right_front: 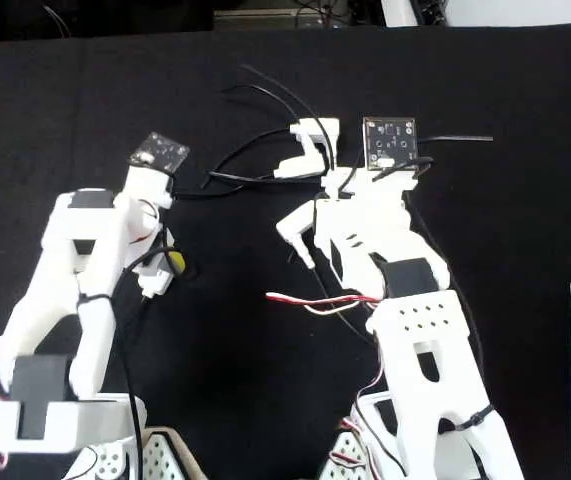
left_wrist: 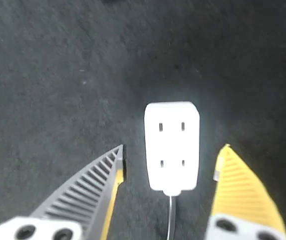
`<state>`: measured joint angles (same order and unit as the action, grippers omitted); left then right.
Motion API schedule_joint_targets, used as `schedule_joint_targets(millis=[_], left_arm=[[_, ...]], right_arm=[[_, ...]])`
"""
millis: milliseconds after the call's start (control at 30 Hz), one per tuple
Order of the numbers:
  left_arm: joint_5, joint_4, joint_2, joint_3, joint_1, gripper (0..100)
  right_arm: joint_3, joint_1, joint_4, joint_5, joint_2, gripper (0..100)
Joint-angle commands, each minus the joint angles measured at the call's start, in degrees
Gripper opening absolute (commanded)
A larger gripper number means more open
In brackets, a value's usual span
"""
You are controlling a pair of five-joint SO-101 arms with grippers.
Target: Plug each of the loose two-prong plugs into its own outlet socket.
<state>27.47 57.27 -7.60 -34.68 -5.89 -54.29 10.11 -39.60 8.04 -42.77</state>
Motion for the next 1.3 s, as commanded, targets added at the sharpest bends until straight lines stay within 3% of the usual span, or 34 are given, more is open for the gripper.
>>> schedule_joint_targets(millis=[0, 267, 433, 567, 733, 833, 1033, 1267], left_arm=[[0.0, -7.38, 5.63, -1.19, 0.66, 24], [0.0, -7.74, 7.21, -0.75, 9.1, 8], [0.0, -7.56, 1.93, -4.79, 18.68, 7], [0.0, -7.47, -0.79, -6.55, 22.37, 9], [0.0, -7.47, -1.67, -6.55, 20.44, 26], [0.09, -7.03, -2.29, -4.88, 18.33, 27], [-0.7, 7.12, -13.98, 0.57, 17.45, 27], [-12.75, 11.52, -36.4, -1.89, 11.38, 27]], right_arm=[[0.22, -0.62, 0.7, 0.7, -1.45, 1.5], [0.22, -0.62, 0.79, 0.62, -1.45, 1.5], [0.22, -0.79, 0.79, 0.53, -1.54, 1.5], [0.22, -0.79, 0.79, 0.53, -1.45, 1.5], [0.22, -0.7, 0.7, 0.35, -1.45, 1.5], [0.22, -0.62, 0.7, 0.35, -1.45, 1.5], [0.22, -0.44, 0.53, 0.26, -1.45, 1.5], [-0.31, 2.11, 0.53, 0.18, -1.8, 1.5]])
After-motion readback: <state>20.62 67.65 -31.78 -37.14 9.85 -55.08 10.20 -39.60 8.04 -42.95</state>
